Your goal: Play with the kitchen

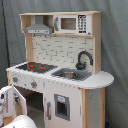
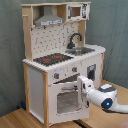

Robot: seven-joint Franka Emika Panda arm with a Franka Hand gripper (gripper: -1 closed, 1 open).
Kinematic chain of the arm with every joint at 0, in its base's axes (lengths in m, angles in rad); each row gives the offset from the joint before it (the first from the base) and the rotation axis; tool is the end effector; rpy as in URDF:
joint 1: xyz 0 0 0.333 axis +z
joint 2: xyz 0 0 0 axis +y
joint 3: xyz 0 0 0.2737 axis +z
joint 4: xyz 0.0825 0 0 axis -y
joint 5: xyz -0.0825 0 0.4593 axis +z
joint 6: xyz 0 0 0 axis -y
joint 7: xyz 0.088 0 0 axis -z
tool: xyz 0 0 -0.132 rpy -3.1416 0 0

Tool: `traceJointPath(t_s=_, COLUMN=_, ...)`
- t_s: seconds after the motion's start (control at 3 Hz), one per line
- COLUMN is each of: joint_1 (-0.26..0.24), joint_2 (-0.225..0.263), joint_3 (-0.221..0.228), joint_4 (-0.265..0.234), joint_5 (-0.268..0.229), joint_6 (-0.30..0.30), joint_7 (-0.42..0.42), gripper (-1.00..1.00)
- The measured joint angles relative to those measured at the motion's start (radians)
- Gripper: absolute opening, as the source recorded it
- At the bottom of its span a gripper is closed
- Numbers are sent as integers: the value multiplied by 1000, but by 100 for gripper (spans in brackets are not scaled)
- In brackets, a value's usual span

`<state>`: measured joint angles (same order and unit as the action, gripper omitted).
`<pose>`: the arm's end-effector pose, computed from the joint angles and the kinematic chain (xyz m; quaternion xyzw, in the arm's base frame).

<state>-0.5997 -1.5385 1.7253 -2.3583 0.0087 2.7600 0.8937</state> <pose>0.3974 0.4437 0.2388 0.7066 0.2175 0.5909 0.3230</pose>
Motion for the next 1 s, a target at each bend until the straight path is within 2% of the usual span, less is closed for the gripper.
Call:
traceJointPath(t_s=0.67, joint_1=20, joint_2=4, joint_3=2, joint_4=73, joint_5=-51, joint_6=-170, joint_7=72, gripper=-100)
traceJointPath(t_s=1.0, joint_1=48, joint_2=9, joint_3=7, joint_4=93, joint_5=-70, joint_6=-272, joint_7=102, gripper=-100)
